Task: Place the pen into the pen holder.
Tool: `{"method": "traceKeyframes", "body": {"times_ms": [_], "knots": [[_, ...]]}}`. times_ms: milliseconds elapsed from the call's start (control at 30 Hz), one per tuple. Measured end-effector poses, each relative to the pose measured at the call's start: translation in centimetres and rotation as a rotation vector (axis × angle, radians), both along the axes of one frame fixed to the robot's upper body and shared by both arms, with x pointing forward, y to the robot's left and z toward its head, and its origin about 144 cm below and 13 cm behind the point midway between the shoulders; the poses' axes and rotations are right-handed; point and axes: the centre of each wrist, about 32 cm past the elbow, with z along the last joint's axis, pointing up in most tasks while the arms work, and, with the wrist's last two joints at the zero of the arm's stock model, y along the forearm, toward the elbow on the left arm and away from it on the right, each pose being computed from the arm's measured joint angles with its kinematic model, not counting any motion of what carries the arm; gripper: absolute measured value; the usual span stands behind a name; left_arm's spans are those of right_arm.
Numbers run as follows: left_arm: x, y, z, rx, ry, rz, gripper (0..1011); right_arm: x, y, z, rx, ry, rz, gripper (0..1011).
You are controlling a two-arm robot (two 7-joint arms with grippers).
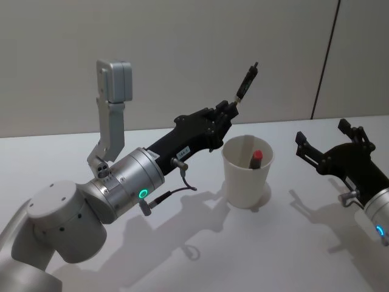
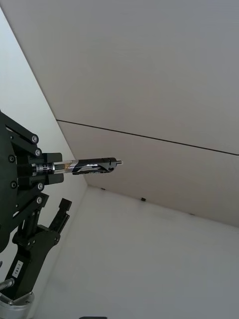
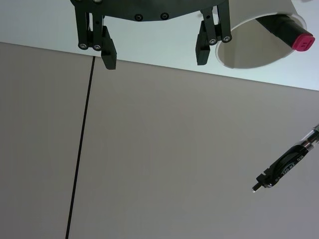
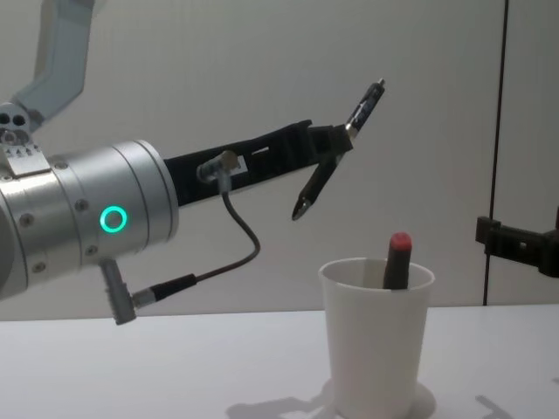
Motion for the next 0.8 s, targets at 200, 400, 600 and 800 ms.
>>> {"method": "traceKeyframes", "body": {"times_ms": [200,400,600,800], "knots": [[-0.03,-0.02,-0.04,-0.002,-0.009,0.01,119,0.0,0.0,0.0,0.0,0.0,0.0,1001],[-0.08,-0.05,-0.05,-0.005,-0.014,0.014,119,0.0,0.0,0.0,0.0,0.0,0.0,1001],[-0.12,-0.07,-0.03,-0.009,-0.018,0.017,119,0.0,0.0,0.0,0.0,0.0,0.0,1002],[-0.15,-0.08,-0.02,-0.011,-0.02,0.018,119,0.0,-0.02,0.01,0.003,0.001,0.002,1002]]}}
